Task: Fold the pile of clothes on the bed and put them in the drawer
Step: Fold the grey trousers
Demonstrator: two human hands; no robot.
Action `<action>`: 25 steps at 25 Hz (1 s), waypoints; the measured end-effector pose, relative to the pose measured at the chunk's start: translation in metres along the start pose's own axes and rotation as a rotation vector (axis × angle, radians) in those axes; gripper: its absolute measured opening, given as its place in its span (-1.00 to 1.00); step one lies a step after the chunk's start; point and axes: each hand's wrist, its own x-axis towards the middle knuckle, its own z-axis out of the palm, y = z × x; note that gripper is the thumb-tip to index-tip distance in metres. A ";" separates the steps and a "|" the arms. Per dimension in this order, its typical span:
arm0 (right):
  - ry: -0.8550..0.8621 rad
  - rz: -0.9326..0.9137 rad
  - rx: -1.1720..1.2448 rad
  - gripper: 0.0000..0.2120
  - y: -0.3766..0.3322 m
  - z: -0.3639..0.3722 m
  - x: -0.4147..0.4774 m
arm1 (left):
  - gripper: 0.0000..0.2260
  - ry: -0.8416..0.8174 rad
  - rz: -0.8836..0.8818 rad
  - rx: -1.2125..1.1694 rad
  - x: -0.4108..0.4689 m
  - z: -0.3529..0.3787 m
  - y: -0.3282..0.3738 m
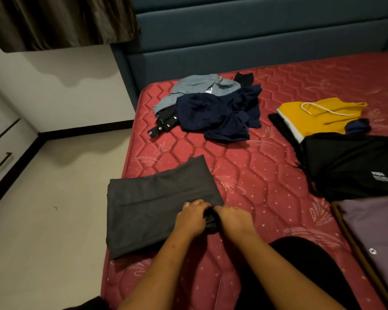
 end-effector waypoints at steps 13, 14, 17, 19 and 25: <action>-0.059 0.118 0.025 -0.70 -0.005 0.000 -0.012 | -0.59 -0.284 -0.074 0.117 0.016 0.001 0.022; -0.072 0.134 0.035 -0.70 -0.003 0.001 -0.012 | -0.59 -0.302 -0.094 0.131 0.019 0.003 0.023; -0.075 0.152 0.036 -0.71 -0.001 -0.001 -0.011 | -0.59 -0.324 -0.144 0.134 0.027 0.011 0.021; -0.068 0.118 0.011 -0.69 -0.004 -0.002 -0.010 | -0.55 -0.331 -0.155 0.152 0.030 0.015 0.023; -0.125 0.052 -0.072 -0.67 -0.009 -0.002 -0.008 | -0.54 -0.322 -0.174 0.179 0.031 0.022 0.017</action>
